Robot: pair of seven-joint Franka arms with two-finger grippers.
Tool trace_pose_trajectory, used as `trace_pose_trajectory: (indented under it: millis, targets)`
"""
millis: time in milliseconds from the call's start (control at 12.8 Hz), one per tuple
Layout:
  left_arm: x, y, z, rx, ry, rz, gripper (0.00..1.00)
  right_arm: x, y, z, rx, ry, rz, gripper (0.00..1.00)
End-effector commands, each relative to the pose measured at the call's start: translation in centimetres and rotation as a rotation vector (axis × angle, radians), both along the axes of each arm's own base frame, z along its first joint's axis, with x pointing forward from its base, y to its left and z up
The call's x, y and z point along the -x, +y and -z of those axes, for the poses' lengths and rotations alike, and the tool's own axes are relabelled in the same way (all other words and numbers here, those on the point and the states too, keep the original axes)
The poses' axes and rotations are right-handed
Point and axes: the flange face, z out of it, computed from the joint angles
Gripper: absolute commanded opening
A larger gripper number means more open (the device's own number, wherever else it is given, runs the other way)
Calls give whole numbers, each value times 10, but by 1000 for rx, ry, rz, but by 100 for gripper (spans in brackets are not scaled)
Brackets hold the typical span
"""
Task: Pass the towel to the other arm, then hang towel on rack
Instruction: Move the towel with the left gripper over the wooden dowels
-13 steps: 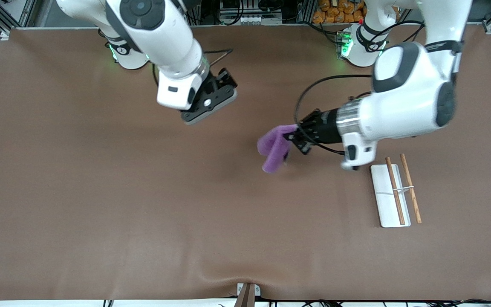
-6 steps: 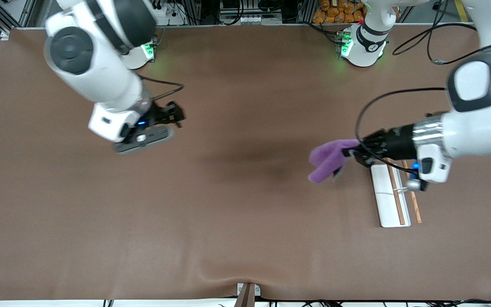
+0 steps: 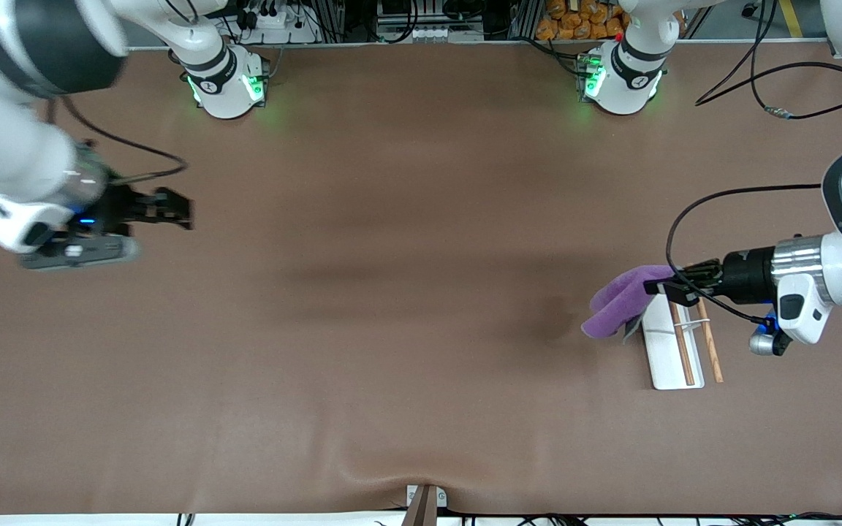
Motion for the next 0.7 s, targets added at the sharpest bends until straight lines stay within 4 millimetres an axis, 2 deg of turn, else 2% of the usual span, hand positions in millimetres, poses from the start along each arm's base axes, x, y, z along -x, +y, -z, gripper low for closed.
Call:
trace_pose_trajectory:
  millis: [0,156,234,390,623]
  targets:
    - [-3,44,11,-15,-68,80,0,26,-63,-16,23,-14,71,100]
    - [-3,78,25,-44,-112,149,0,32,-108,-24,29,-10,149,100]
    - [-2,96,33,-41,-128,165,0,39,-124,-34,27,-27,156,100]
    - [-1,126,41,-38,-161,194,0,43,-145,-41,33,-41,182,100]
    - [4,163,55,-63,-185,238,0,50,-147,-49,42,-36,319,100]
